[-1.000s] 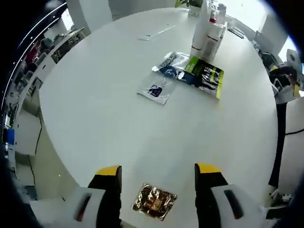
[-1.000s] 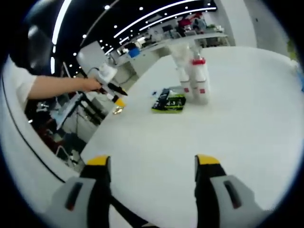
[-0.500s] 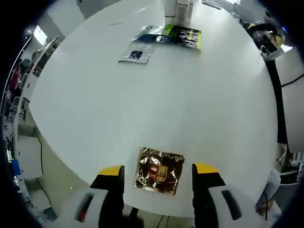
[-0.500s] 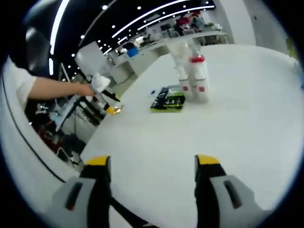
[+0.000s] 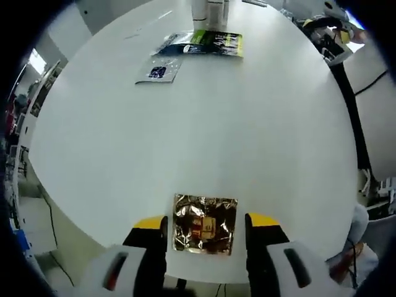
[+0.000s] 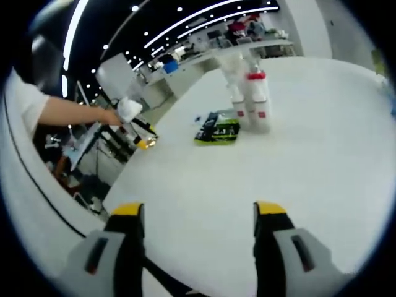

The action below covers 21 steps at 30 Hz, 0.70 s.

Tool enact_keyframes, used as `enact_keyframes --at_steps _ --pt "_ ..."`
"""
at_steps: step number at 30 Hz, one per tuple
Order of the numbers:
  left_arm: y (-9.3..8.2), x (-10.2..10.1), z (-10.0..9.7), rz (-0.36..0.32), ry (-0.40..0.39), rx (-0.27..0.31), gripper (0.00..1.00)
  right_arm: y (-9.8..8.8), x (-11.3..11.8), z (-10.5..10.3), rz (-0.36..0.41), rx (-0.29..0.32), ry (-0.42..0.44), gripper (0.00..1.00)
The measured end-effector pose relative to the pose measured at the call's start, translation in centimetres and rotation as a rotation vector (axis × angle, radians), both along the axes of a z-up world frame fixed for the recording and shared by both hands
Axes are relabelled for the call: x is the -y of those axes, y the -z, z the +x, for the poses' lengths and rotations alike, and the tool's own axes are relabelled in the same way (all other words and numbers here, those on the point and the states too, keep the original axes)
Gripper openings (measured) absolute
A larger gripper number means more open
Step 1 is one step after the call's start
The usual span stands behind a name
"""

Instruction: Arrange the skincare products in the storage area until every visible bottle or jar stands upright without overlapping.

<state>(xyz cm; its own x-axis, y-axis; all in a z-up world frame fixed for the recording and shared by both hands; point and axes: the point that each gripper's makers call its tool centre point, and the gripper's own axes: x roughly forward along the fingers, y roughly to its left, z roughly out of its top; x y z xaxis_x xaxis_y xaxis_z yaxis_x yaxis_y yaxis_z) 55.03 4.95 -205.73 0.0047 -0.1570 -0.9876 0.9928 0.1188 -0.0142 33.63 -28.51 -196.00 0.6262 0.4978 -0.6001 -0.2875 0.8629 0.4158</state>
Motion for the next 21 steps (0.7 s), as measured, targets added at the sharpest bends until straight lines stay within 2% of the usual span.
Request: enact_keyframes --at_steps 3,6,7,12,21 --pt "0.0 -0.1 0.0 0.004 0.018 0.000 0.48 0.0 0.1 -0.1 -0.006 -0.005 0.001 0.70" --pt "-0.1 -0.1 -0.3 0.020 0.047 -0.001 0.39 -0.5 0.4 -0.2 -0.006 -0.003 0.000 0.70" --pt "-0.1 -0.1 -0.4 0.022 0.048 -0.001 0.39 -0.6 0.4 -0.3 -0.008 -0.003 0.000 0.70" --pt "-0.1 -0.1 -0.7 0.063 -0.003 0.000 0.37 -0.6 1.1 -0.5 -0.009 -0.010 0.001 0.69" --pt "-0.4 0.1 -1.0 0.093 -0.058 0.010 0.37 -0.6 2.0 -0.5 0.006 -0.010 -0.007 0.69"
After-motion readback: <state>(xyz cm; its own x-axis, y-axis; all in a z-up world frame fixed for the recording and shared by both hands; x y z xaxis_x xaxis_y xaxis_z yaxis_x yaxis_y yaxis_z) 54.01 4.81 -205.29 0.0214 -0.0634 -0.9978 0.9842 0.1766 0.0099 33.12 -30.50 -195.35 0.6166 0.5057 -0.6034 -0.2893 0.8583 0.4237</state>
